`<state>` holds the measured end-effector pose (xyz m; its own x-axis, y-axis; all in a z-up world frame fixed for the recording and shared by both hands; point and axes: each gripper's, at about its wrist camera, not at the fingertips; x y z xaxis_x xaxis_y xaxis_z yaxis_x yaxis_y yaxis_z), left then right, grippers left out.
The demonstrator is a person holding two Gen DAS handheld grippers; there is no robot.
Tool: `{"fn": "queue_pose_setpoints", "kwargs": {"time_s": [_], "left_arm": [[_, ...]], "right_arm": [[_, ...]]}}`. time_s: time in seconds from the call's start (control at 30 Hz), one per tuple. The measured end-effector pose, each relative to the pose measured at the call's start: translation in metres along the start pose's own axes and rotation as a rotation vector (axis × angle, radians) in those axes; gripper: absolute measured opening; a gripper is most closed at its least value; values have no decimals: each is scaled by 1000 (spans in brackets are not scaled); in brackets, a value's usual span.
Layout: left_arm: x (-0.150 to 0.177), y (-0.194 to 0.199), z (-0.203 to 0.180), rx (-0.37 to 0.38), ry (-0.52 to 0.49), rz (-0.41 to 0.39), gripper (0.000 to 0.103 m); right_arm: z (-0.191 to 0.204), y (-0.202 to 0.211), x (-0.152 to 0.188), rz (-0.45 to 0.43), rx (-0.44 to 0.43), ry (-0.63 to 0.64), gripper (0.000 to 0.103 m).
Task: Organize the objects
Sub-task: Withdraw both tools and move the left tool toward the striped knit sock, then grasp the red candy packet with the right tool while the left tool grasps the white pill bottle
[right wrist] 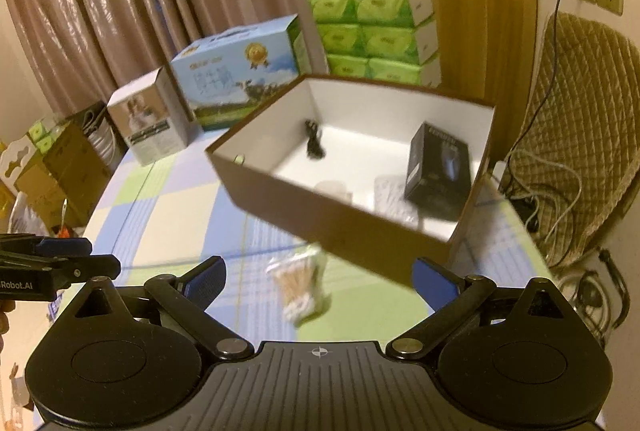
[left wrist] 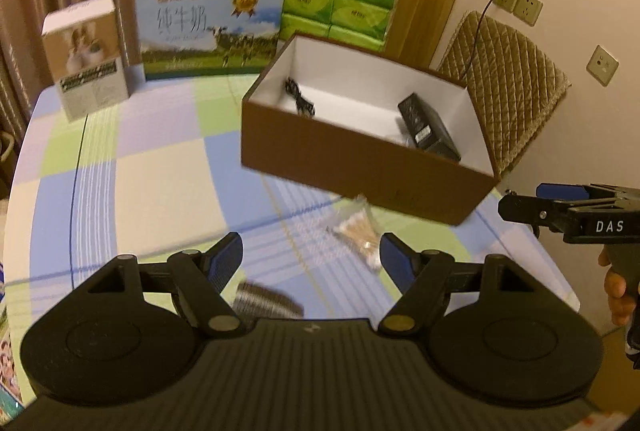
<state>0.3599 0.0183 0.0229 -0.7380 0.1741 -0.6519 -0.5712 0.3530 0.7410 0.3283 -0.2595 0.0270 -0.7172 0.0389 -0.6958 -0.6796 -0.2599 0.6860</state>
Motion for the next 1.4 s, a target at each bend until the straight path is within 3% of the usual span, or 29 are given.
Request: {"fn": "queue_pose_setpoints", "kwargs": {"time_s": [0.53,1.03,1.1,1.4], "left_arm": [[62,30,55,-75,38,74,72],[95,31,64,-79,52,133,72],[99,29,64,-81,51,143,72],[107,18,66,-98,48,164,71]], "right_arm": [[65,-18,68,159,-60,50,97],[95,-37,110,258,-89,115,96],[96,-40,114,266,-90,120,94],[97,-57,127,323,-106,122,64]]}}
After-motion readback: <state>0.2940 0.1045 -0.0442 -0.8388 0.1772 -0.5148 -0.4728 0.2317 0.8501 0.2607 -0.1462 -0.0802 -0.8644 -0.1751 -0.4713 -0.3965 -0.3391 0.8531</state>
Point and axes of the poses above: each gripper's, at about its wrist camera, not at the fingertips, and y roughly against the way its jaws point, z to its left, x to its underside, and after that the axes turned 1 degree about y, right-handed
